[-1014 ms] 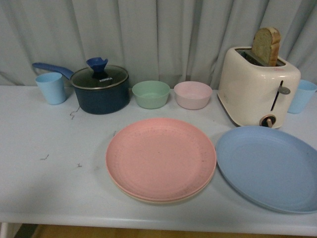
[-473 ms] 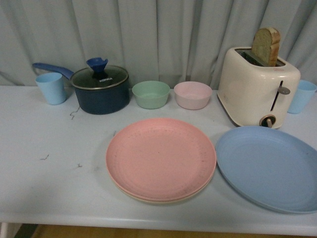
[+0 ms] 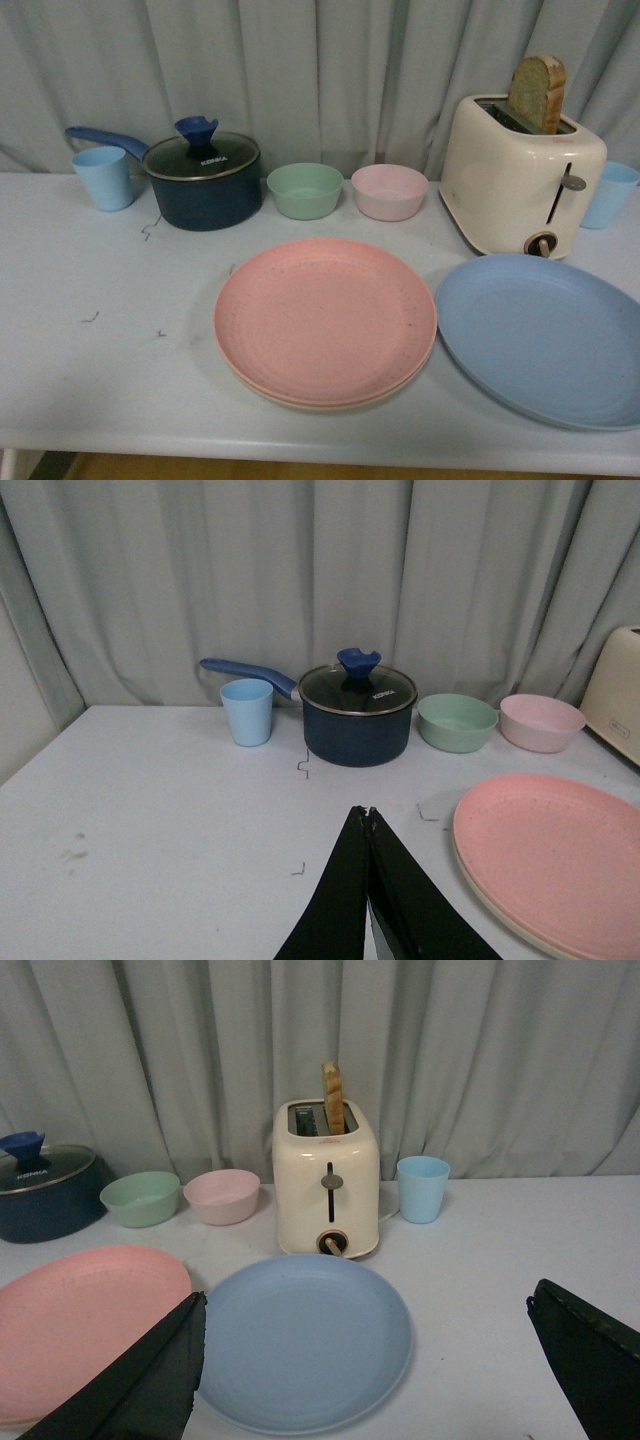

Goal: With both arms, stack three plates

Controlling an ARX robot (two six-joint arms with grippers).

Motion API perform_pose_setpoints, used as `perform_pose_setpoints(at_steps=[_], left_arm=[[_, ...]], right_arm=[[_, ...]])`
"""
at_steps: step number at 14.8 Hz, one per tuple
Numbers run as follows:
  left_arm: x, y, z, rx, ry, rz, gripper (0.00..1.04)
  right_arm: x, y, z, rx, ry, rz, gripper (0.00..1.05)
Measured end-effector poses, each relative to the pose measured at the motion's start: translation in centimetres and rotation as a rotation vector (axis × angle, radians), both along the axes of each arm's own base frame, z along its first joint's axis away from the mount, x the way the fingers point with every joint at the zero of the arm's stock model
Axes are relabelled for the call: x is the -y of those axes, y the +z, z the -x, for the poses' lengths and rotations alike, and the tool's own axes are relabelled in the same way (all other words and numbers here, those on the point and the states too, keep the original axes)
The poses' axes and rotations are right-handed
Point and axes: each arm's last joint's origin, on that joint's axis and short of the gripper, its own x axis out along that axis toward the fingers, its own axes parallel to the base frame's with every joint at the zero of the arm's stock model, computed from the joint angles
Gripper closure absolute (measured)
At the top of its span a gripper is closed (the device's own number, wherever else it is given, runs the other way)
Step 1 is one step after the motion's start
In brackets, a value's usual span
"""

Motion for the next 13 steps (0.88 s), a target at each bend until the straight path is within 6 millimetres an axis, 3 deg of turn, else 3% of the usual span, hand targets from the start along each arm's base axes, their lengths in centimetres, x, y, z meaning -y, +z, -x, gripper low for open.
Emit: perform_pose_setpoints(at_steps=[9,12,13], left_arm=[[0.0,-0.4,2.1,-0.018,0.002,0.0,1.03],[0.0,-0.4,2.1,-0.01,0.0,0.001,0.75],[0.0,-0.4,2.1,-0.01,0.0,0.001,0.66]], right_arm=[[0.0,0.0,0.0,0.001,0.0,0.0,0.06],[0.0,-0.1,0.0,-0.013,0.0,0.0,0.06],[0.1,-0.2,-0.1,-0.15,0.004,-0.04,0.06]])
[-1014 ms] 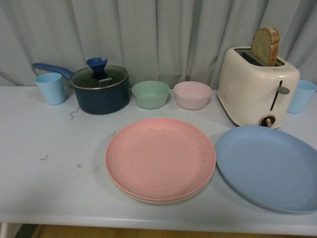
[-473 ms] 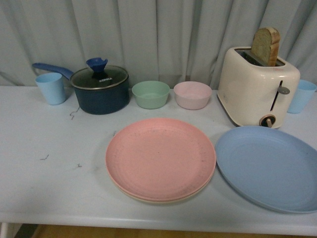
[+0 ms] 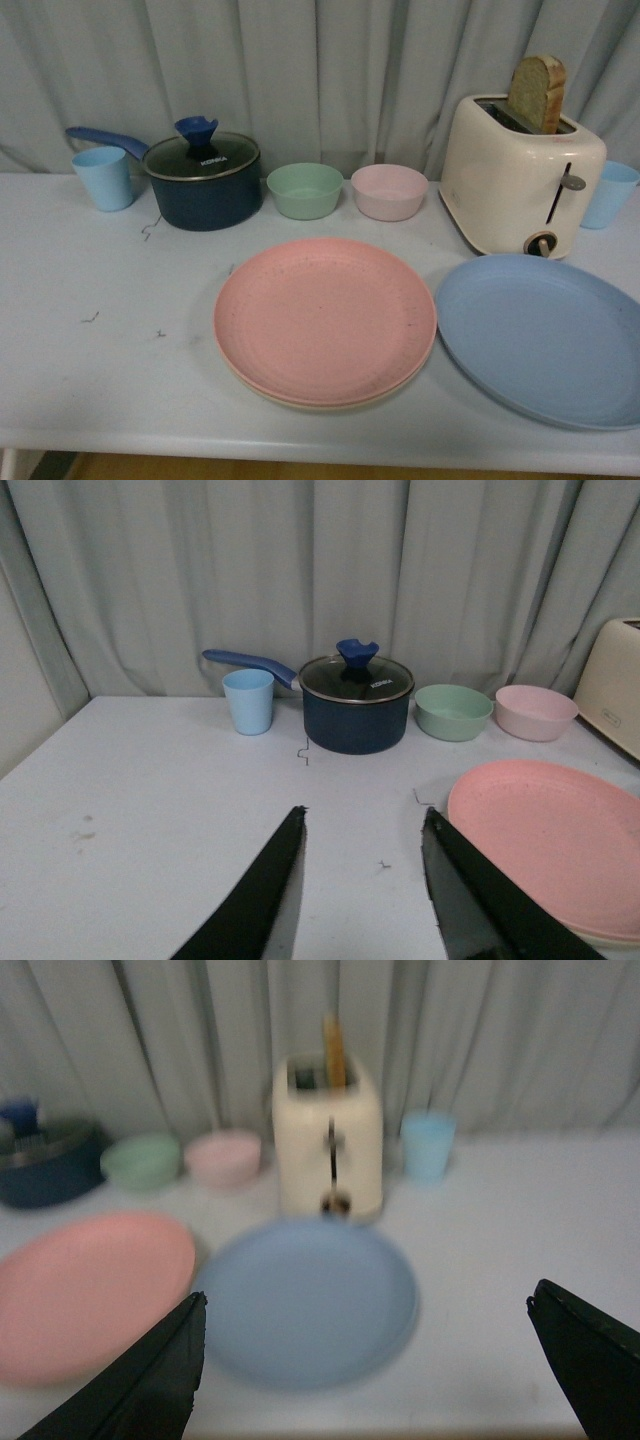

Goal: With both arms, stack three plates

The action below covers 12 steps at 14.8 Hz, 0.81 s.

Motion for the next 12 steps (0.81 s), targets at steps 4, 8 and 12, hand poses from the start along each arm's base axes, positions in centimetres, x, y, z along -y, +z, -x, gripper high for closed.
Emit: perform_pose_setpoints(at_steps=[4,8,12], left_arm=[[0.0,0.0,0.0,0.0,0.0,0.0,0.32],[0.0,0.0,0.0,0.0,0.0,0.0,0.08],[0.0,0.0,0.0,0.0,0.0,0.0,0.07]], right_arm=[[2.7,2.1,-4.0,-0.155,-0.061,-0.114,0.06],[7.3,1.5,-10.8,-0.391,-0.077,-0.123,0.06],[11.0,-1.4,-17.6,-0.648,-0.086,-0.142,0.06]])
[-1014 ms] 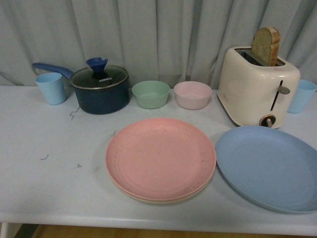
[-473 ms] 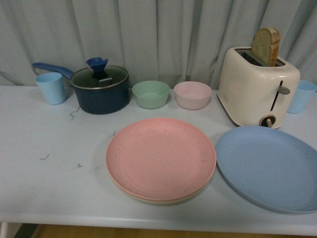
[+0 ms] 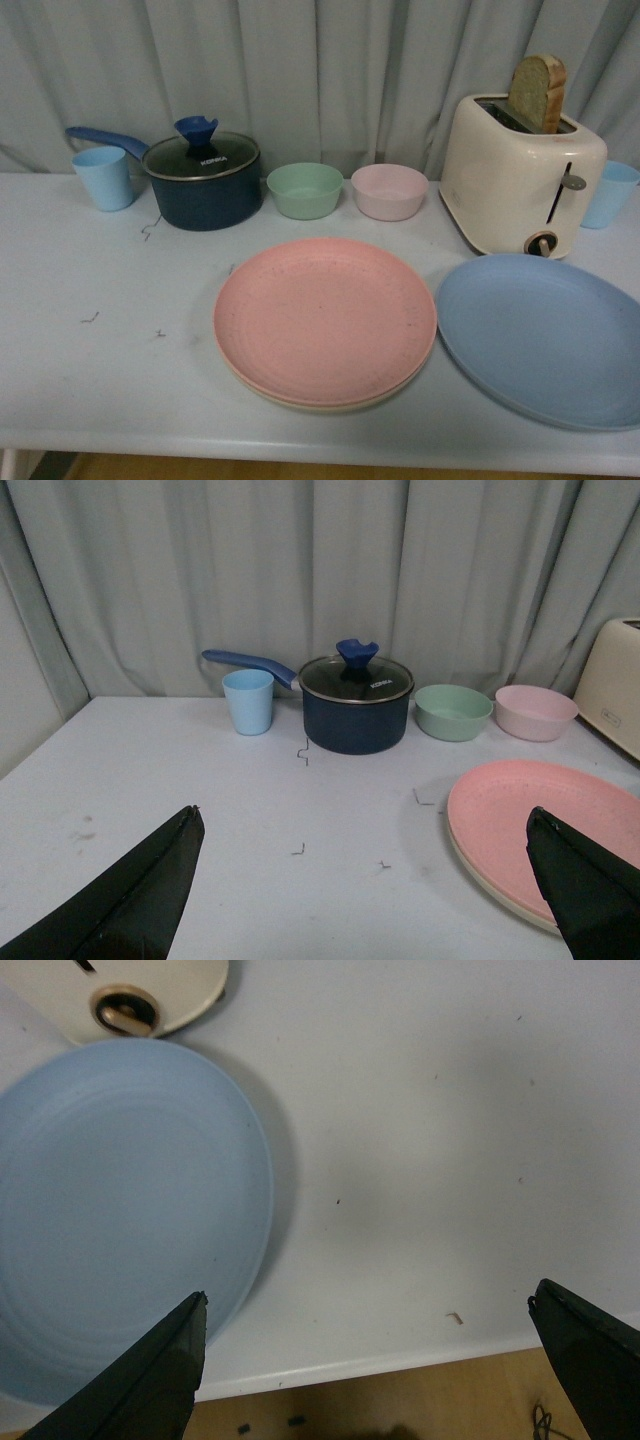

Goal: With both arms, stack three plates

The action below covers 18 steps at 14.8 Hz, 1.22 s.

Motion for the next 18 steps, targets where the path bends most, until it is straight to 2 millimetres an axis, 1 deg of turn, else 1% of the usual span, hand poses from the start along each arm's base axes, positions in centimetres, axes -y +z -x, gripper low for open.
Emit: perform_pose_setpoints(at_steps=[1,2,4,7,9,11,13,15,16,17,18], left_arm=[[0.0,0.0,0.0,0.0,0.0,0.0,0.07],[0.0,0.0,0.0,0.0,0.0,0.0,0.07],[0.0,0.0,0.0,0.0,0.0,0.0,0.07],[0.0,0.0,0.0,0.0,0.0,0.0,0.07],[0.0,0.0,0.0,0.0,0.0,0.0,0.07],[0.0,0.0,0.0,0.0,0.0,0.0,0.07],[0.0,0.0,0.0,0.0,0.0,0.0,0.07],[0.0,0.0,0.0,0.0,0.0,0.0,0.07],[0.0,0.0,0.0,0.0,0.0,0.0,0.07],[0.0,0.0,0.0,0.0,0.0,0.0,0.07],[0.0,0.0,0.0,0.0,0.0,0.0,0.07]], right_arm=[[0.4,-0.9,-1.0,-0.037,-0.005,-0.003,0.06],[0.7,-1.9,-2.4,-0.072,-0.006,-0.002,0.06],[1.0,-3.4,-4.7,-0.076,-0.007,0.027,0.06],[0.6,-5.2,-7.1,-0.11,0.02,0.016,0.06],[0.0,-6.1,-7.7,-0.13,0.031,0.006,0.06],[-0.6,-6.3,-8.4,-0.125,0.04,0.008,0.06],[-0.9,-6.6,-9.2,-0.125,0.039,0.025,0.06],[-1.4,-7.9,-9.6,-0.151,0.031,0.053,0.06],[-1.8,-8.2,-9.8,-0.157,0.042,0.079,0.06],[-3.2,-8.3,-10.4,-0.157,0.081,0.126,0.06],[-4.1,-8.6,-10.6,-0.171,0.101,0.158,0.26]])
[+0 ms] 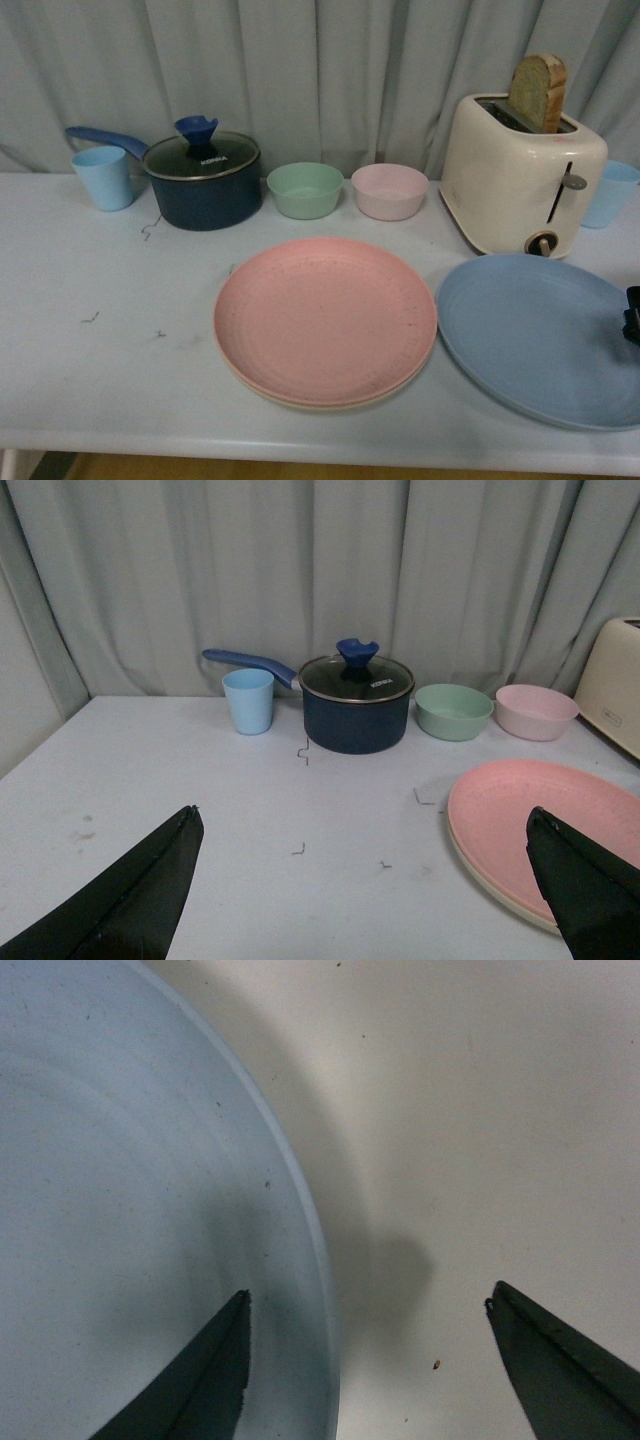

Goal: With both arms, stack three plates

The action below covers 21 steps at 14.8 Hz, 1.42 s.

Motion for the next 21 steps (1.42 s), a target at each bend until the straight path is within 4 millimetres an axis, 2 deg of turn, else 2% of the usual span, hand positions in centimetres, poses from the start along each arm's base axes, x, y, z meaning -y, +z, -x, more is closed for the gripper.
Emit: perform_pose_setpoints(at_steps=[6,10,12,14,17,19,21], left_arm=[[0.0,0.0,0.0,0.0,0.0,0.0,0.07],[0.0,0.0,0.0,0.0,0.0,0.0,0.07],[0.0,0.0,0.0,0.0,0.0,0.0,0.07],[0.0,0.0,0.0,0.0,0.0,0.0,0.07],[0.0,0.0,0.0,0.0,0.0,0.0,0.07],[0.0,0.0,0.0,0.0,0.0,0.0,0.07],[0.0,0.0,0.0,0.0,0.0,0.0,0.07]], right_arm=[[-0.7,0.1,-0.2,0.007,0.008,0.02,0.91],[-0.7,0.4,0.1,0.024,0.003,-0.017,1.01],[-0.5,0.6,1.3,0.028,-0.021,-0.06,1.01],[-0.3,1.7,3.4,0.044,-0.049,-0.108,1.02],[1.4,4.8,6.7,0.069,-0.119,-0.125,1.02],[2.3,7.6,8.1,0.129,-0.145,-0.132,1.02],[1.7,11.1,8.9,0.232,-0.114,-0.181,1.02]])
